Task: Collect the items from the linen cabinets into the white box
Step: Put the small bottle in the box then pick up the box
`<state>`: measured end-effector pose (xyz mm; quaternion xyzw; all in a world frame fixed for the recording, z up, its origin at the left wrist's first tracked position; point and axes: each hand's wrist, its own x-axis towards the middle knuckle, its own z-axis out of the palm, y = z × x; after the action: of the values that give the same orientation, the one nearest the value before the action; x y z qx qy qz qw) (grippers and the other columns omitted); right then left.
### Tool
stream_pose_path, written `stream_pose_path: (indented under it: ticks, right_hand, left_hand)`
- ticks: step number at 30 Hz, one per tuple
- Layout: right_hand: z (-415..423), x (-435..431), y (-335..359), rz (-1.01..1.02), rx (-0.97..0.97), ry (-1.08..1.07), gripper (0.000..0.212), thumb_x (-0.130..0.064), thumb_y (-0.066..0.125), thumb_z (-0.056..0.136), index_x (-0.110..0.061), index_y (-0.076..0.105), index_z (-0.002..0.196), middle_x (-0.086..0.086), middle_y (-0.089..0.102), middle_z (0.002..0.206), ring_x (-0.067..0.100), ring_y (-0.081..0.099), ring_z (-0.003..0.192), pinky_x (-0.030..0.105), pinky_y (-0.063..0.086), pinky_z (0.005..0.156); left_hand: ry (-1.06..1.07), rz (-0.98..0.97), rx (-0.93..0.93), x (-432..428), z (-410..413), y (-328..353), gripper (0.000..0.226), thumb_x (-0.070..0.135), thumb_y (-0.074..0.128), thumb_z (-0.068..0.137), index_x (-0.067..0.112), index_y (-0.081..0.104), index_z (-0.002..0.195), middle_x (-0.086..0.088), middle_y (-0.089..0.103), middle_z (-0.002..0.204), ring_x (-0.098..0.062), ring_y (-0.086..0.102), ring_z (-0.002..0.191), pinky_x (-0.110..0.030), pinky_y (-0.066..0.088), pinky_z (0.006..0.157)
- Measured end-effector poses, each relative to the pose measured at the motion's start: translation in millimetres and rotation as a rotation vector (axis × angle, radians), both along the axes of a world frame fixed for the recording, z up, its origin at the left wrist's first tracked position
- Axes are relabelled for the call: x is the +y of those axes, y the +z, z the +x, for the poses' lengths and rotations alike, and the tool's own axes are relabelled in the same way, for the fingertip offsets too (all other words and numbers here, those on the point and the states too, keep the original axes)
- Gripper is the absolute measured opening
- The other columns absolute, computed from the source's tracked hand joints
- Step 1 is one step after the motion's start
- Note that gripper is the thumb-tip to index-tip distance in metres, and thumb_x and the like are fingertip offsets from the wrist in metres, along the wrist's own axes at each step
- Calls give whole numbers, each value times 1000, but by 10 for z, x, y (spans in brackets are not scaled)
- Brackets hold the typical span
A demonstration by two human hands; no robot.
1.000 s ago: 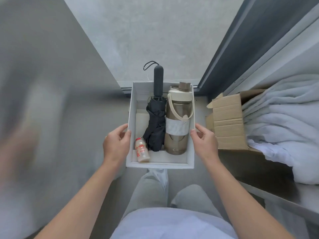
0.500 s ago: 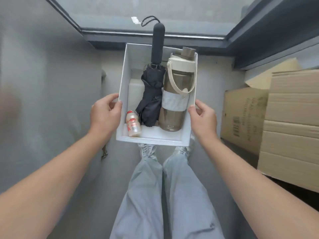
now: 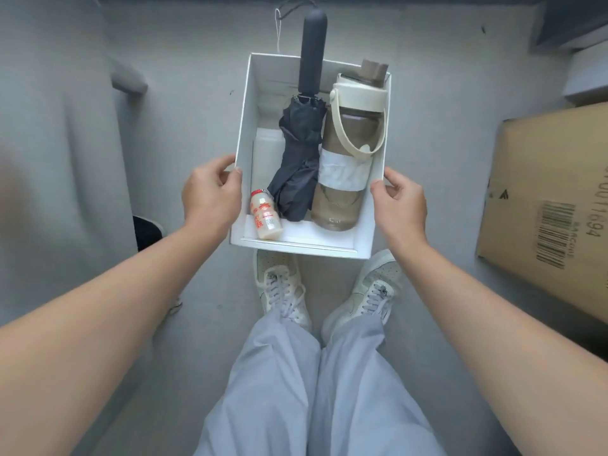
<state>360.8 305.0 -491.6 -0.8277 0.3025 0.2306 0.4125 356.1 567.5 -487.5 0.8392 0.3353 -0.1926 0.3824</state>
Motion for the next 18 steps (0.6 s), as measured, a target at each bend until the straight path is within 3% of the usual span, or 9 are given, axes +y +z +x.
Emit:
stream_pose_path:
  ticks: [4, 10, 13, 15, 18]
  right_hand:
    - [155, 1, -163, 6, -33, -19, 25, -22, 52, 95, -25, 73, 110, 3, 47, 67, 14, 36, 65, 30, 37, 64]
    - [477, -5, -307, 24, -63, 6, 30, -21, 53, 96, -27, 72, 119, 3, 60, 70, 15, 49, 69, 30, 44, 74]
    - [542, -23, -351, 20, -39, 22, 38, -24, 55, 98, -27, 65, 135, -7, 76, 100, 9, 67, 92, 26, 48, 88]
    - [535, -65, -369, 79, -30, 22, 40, -24, 57, 100, -24, 62, 140, -6, 73, 123, 7, 67, 113, 28, 48, 100]
    - [491, -110, -392, 197, -34, -32, 38, -19, 57, 103, -13, 61, 140, -2, 66, 135, 8, 62, 121, 29, 48, 107]
  left_hand:
    - [61, -13, -33, -61, 148, -199, 32, 28, 54, 94, 29, 64, 124, 15, 66, 82, -15, 65, 89, -32, 51, 84]
    - [154, -41, -26, -130, 339, -318, 34, 26, 55, 93, 26, 61, 127, 12, 67, 88, -12, 64, 92, -28, 48, 87]
    - [193, -115, -7, -126, 328, -343, 36, 25, 58, 93, 23, 61, 129, 1, 70, 104, -18, 65, 101, -39, 50, 97]
    - [226, -179, 6, -100, 310, -342, 38, 26, 61, 92, 21, 61, 130, -5, 70, 112, -24, 65, 106, -47, 50, 97]
    - [306, -269, 11, -59, 299, -318, 38, 27, 65, 91, 17, 62, 128, -4, 68, 117, -16, 64, 109, -48, 51, 97]
